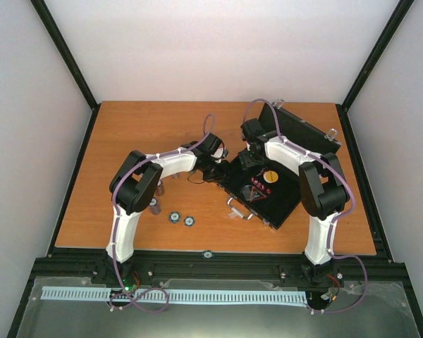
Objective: Pack up texas hold em set
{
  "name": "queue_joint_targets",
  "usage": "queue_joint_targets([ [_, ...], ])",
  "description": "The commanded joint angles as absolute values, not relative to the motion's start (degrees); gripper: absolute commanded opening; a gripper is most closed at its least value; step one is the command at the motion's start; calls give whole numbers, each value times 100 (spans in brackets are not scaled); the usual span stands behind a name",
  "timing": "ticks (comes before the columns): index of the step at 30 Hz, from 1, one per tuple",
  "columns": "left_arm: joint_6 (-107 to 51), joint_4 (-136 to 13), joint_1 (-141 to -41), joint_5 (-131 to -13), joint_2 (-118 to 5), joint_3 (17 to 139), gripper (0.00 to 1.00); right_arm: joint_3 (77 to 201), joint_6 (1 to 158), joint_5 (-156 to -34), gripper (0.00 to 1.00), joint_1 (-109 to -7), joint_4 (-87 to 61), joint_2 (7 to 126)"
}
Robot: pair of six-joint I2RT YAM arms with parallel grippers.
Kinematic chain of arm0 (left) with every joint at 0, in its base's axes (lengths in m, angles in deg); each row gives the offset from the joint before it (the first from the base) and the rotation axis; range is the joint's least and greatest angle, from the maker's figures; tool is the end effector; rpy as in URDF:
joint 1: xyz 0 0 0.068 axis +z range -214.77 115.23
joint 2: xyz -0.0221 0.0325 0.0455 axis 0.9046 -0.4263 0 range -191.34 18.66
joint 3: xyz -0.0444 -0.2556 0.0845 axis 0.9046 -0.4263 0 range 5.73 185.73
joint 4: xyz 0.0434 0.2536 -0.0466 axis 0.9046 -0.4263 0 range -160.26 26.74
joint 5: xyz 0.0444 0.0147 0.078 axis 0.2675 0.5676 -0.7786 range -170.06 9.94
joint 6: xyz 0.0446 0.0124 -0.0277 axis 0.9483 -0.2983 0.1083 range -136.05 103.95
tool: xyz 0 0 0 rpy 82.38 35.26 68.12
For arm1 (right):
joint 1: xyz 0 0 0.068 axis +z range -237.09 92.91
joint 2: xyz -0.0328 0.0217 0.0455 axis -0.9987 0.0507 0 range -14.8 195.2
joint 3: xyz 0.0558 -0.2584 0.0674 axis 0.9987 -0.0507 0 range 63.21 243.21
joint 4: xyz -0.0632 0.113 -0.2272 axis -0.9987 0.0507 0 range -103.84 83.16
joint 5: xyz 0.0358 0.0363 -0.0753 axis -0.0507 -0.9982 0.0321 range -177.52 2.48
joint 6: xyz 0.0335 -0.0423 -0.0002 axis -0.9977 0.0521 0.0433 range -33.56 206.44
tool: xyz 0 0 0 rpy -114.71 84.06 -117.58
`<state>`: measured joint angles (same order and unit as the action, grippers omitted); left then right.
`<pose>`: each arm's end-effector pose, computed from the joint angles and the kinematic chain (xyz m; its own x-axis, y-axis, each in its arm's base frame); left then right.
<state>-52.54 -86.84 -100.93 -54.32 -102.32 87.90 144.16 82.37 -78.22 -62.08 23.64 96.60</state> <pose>0.3409 -0.2683 0.1389 -0.9879 0.0586 -0.1437 0.1326 0.8001 -0.5850 0.3640 0.1634 0.1857 -0.8633 -0.3255 -0.3856 -0.3017 0.9455 -0.1226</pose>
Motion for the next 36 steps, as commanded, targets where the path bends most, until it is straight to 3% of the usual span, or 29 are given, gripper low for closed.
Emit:
queue_joint_targets([
  [1, -5388, -8915, -10107, -5554, -10556, 8944, 1, 14568, 8319, -7623, 79, -6183, 2301, 9973],
  [9, -5317, -8997, -10106, -5474, -10640, 9052, 1, 14806, 8256, -7202, 79, -6043, 2383, 10390],
  [26, -5187, -8981, -10065, -5418, -10559, 8816, 1, 15032, 8108, -4964, 78, -5801, 2641, 11036],
  [36, -5173, -8984, -10045, -5430, -10538, 8794, 1, 15018, 8277, -4935, 77, -5801, 2283, 10737],
])
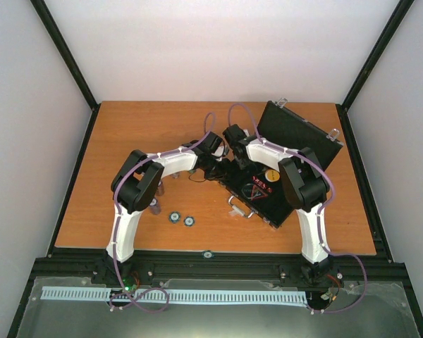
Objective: Pack up texas hold em set
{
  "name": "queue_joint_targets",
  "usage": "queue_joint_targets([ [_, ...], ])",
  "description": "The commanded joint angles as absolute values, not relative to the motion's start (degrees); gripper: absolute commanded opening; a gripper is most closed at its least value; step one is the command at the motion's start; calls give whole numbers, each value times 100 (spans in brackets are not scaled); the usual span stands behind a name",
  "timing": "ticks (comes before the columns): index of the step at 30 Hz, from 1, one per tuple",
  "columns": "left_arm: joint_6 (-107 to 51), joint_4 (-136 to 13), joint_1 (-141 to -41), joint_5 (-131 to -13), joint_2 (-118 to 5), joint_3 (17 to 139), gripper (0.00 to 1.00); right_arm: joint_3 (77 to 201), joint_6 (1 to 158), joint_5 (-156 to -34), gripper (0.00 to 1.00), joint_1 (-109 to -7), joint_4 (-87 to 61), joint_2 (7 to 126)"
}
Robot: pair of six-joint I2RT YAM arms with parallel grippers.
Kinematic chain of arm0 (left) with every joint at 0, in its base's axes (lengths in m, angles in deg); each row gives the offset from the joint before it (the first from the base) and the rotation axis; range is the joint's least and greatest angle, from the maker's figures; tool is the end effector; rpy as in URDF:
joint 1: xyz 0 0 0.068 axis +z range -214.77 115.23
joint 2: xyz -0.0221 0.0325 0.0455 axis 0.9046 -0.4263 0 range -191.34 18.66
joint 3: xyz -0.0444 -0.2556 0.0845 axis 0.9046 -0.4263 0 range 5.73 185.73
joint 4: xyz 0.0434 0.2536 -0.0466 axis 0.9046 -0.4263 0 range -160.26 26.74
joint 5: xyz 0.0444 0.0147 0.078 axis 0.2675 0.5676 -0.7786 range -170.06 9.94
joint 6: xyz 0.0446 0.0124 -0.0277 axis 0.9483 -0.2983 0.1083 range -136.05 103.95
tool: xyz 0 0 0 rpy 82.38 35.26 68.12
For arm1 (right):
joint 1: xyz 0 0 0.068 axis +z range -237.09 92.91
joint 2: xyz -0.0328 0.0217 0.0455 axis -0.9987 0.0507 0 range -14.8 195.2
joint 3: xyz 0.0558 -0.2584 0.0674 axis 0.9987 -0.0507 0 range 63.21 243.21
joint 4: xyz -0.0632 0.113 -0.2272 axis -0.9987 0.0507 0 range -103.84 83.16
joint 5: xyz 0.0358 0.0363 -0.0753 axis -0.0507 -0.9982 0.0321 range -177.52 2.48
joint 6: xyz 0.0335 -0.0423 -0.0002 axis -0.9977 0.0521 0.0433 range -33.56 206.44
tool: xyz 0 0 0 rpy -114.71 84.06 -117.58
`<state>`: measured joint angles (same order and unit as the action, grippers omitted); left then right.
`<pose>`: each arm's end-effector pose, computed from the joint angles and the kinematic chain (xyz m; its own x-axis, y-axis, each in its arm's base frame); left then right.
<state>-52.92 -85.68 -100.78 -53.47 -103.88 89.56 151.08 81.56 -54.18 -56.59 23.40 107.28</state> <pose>0.3480 -0.2726 0.1369 -0.9870 0.0543 -0.1511 0.1355 0.7860 -0.6032 0.3801 0.2011 0.1507 -0.8371 -0.4106 -0.3615 -0.2029 0.8467 -0.4920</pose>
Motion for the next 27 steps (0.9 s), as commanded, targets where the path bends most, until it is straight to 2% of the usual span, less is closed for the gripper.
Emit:
queue_joint_targets([
  [1, -5174, -8973, -10045, -5428, -10536, 8787, 1, 15022, 8314, -4978, 77, -5805, 2250, 10731],
  [7, -5198, -8933, -10026, -5439, -10503, 8721, 1, 15000, 8468, -4875, 77, -5809, 2207, 10827],
  [16, -5205, -8945, -10004, -5457, -10491, 8784, 1, 14468, 8854, -6681, 83, -5800, 1909, 10112],
  [27, -5217, -8928, -10001, -5467, -10434, 8694, 1, 14828, 9128, -6954, 80, -5801, 1980, 10495],
])
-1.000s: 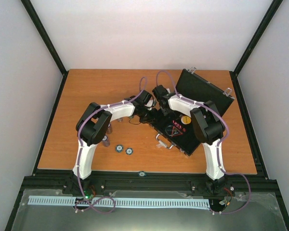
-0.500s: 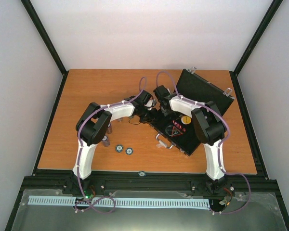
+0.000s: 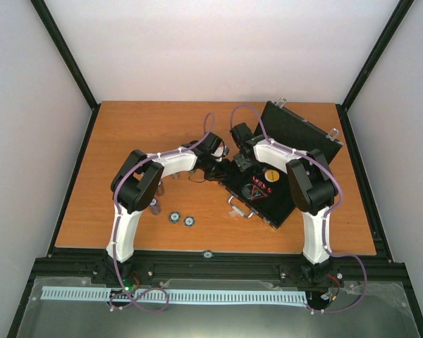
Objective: Pack up texas hold em set
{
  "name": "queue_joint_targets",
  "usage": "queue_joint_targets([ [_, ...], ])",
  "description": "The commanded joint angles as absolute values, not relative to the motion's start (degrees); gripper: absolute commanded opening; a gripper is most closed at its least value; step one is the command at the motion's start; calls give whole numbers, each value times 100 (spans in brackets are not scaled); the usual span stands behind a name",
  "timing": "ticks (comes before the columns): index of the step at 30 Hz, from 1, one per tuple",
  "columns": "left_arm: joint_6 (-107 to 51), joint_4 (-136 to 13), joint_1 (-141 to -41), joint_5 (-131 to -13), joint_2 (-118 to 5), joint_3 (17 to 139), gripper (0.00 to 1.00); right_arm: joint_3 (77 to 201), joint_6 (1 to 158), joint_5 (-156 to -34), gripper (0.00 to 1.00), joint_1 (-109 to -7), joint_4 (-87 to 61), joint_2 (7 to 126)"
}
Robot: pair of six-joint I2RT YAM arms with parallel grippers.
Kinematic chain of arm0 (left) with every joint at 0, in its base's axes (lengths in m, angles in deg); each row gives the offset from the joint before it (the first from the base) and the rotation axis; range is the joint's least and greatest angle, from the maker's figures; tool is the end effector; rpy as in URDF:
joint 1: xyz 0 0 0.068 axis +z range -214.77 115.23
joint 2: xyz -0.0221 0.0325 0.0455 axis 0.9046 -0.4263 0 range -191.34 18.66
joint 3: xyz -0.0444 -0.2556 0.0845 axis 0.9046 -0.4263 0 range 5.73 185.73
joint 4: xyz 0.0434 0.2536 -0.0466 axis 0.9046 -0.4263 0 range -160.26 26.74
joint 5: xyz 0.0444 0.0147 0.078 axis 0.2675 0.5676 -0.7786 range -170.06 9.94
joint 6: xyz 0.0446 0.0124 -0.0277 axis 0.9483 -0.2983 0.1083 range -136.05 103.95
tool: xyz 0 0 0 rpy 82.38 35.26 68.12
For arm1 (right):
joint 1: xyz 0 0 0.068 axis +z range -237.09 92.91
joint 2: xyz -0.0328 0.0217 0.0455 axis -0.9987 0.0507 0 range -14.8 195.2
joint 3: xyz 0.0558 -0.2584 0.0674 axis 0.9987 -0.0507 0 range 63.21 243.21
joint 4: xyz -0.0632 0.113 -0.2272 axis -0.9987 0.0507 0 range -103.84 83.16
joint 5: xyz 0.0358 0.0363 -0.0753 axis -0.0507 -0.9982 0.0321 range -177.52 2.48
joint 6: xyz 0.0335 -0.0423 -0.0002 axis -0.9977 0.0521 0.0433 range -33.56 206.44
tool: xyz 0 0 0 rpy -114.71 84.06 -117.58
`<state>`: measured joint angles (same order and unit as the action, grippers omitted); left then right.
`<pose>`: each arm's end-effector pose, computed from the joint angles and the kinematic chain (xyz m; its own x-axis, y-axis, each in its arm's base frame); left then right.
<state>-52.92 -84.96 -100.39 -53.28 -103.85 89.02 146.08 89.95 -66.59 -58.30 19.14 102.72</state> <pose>0.3492 -0.2699 0.1351 -0.9871 0.0484 -0.1526 0.1322 0.7839 -0.6066 0.3729 0.1903 0.1585 -0.7886 -0.4986 -0.3598 -0.3797 0.8552 -0.3529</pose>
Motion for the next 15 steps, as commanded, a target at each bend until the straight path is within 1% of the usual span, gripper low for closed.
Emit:
queue_joint_targets([
  [1, -5218, -8921, -9999, -5467, -10423, 8684, 1, 14874, 9116, -6959, 79, -5808, 2012, 10560],
  [3, -5210, -8925, -9999, -5473, -10417, 8663, 1, 14927, 9089, -7009, 72, -5802, 2055, 10670],
  [7, -5200, -8928, -9993, -5467, -10396, 8622, 1, 14869, 9079, -7065, 51, -5800, 2036, 10708],
  [10, -5191, -8928, -9976, -5470, -10396, 8620, 1, 14841, 9103, -7073, 40, -5814, 2060, 10695],
  [15, -5183, -8937, -9949, -5467, -10420, 8673, 1, 14892, 9057, -7272, 32, -5813, 2176, 10659],
])
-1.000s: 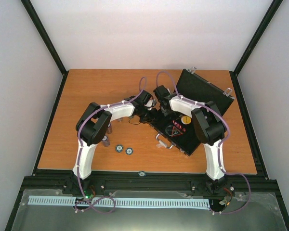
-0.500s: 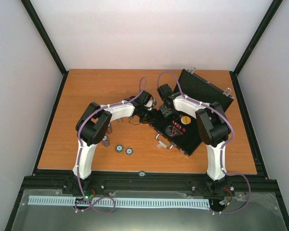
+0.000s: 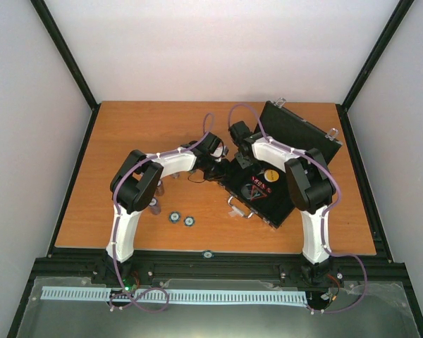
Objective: Pack up texas hold em set
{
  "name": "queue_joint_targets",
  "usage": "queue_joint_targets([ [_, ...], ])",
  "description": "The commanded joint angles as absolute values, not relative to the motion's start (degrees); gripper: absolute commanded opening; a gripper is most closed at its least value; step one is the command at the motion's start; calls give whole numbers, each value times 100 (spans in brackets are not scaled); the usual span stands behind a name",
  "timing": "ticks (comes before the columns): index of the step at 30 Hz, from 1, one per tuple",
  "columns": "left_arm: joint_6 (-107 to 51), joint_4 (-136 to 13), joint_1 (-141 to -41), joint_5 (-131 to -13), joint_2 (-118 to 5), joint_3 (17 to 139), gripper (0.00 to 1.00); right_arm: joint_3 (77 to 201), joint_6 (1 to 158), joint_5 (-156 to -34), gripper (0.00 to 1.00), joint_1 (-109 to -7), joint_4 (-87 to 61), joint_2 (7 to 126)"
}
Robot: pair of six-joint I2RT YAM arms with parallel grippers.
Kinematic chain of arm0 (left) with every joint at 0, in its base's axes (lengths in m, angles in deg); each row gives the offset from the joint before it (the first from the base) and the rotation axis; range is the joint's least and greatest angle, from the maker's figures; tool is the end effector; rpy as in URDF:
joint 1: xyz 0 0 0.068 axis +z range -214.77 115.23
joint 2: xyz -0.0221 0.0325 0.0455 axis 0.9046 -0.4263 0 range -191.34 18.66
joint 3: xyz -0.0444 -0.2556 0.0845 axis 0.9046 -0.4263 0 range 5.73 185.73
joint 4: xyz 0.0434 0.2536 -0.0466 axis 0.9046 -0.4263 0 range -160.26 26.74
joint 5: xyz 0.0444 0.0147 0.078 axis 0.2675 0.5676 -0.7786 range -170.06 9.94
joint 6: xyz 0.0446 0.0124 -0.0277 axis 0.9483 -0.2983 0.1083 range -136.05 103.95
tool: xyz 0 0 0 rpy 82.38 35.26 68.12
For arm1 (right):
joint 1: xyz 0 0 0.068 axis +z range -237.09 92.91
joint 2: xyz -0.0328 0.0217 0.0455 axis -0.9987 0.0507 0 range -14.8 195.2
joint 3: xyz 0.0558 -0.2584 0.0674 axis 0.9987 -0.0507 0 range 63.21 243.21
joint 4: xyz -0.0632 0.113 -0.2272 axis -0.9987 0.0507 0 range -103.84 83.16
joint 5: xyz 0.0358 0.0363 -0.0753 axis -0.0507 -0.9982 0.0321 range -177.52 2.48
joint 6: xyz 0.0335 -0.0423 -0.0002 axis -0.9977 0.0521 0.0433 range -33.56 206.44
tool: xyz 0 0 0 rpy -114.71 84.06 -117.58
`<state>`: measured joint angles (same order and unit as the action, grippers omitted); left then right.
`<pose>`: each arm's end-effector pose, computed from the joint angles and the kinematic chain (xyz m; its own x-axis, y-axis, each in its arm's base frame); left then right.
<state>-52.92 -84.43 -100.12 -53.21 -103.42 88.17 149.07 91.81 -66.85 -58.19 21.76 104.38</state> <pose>0.3485 -0.2669 0.1347 -0.9872 0.0441 -0.1536 0.1296 0.7833 -0.6080 0.3782 0.1943 0.1594 -0.7813 -0.5313 -0.3275 -0.4160 0.8344 -0.3615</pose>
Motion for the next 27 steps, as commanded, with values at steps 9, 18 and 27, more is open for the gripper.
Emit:
queue_joint_targets([
  [9, -5174, -8937, -9918, -5501, -10374, 8659, 1, 15157, 8783, -7967, 24, -5889, 2394, 10499],
  [18, -5208, -8871, -9912, -5498, -10353, 8616, 1, 15438, 8521, -8714, 25, -6074, 2519, 10492],
  [27, -5257, -8774, -9911, -5496, -10359, 8594, 1, 15477, 8684, -8435, 60, -6100, 2659, 10254],
])
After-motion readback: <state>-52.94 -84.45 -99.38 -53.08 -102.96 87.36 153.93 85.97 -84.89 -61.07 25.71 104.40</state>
